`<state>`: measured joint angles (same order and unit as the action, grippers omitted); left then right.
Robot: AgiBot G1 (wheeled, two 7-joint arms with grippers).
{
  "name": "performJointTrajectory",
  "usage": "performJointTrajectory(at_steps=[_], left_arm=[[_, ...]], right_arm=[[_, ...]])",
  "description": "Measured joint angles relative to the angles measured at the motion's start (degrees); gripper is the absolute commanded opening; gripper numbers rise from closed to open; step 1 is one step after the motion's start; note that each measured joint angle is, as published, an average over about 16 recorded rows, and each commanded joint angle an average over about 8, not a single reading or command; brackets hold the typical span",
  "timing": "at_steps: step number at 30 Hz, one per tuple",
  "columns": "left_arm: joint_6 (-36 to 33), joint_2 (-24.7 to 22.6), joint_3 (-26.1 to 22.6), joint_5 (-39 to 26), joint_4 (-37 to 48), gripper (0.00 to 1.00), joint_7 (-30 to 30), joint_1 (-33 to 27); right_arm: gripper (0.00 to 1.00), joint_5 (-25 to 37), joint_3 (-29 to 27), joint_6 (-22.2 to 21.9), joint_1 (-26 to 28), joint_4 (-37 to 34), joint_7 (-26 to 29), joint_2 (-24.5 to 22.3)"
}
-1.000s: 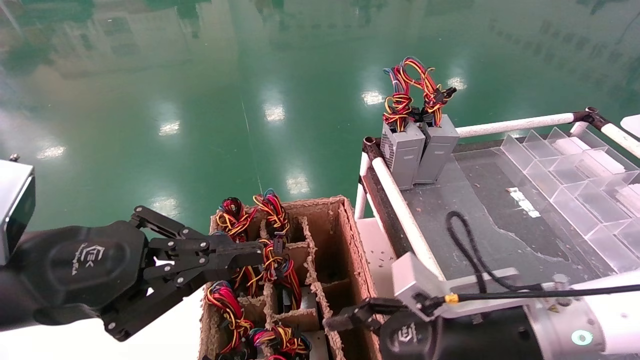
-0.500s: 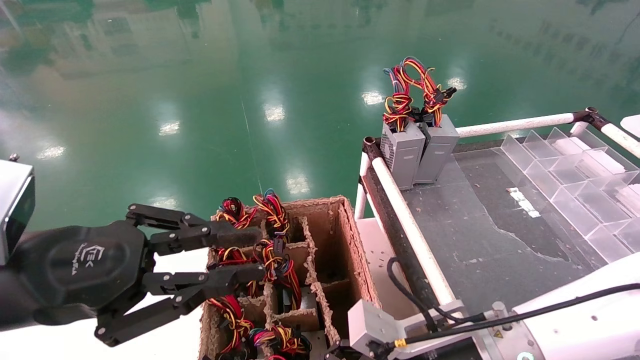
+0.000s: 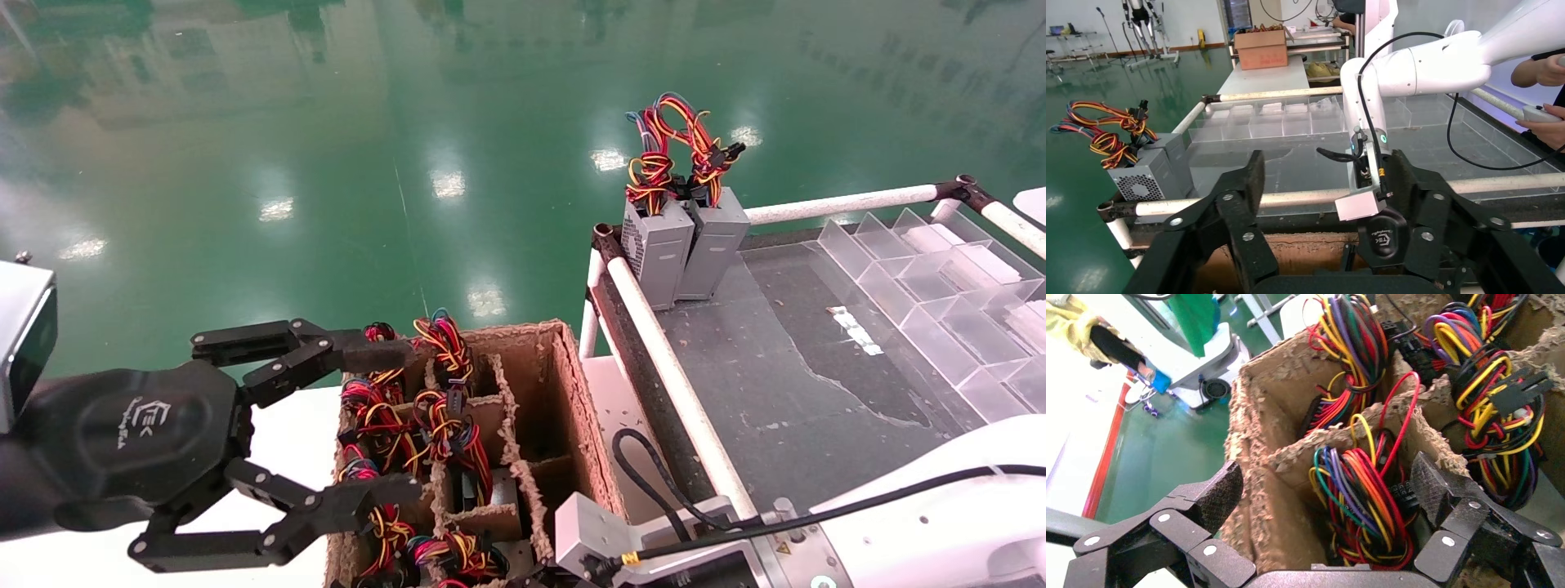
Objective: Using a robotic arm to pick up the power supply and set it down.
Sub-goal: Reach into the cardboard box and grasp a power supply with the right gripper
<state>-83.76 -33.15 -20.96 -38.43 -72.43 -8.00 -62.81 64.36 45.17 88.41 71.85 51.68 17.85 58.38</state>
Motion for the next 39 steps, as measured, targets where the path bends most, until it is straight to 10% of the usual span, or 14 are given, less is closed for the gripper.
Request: performJointTrajectory(at_steps=[39], left_arm=[[0.01, 0.01, -0.02, 0.01, 0.0, 1.0, 0.01, -0.01]], right_arm=[[0.0, 3.01, 1.33, -4.35, -0.22, 0.92, -3.11, 0.55]])
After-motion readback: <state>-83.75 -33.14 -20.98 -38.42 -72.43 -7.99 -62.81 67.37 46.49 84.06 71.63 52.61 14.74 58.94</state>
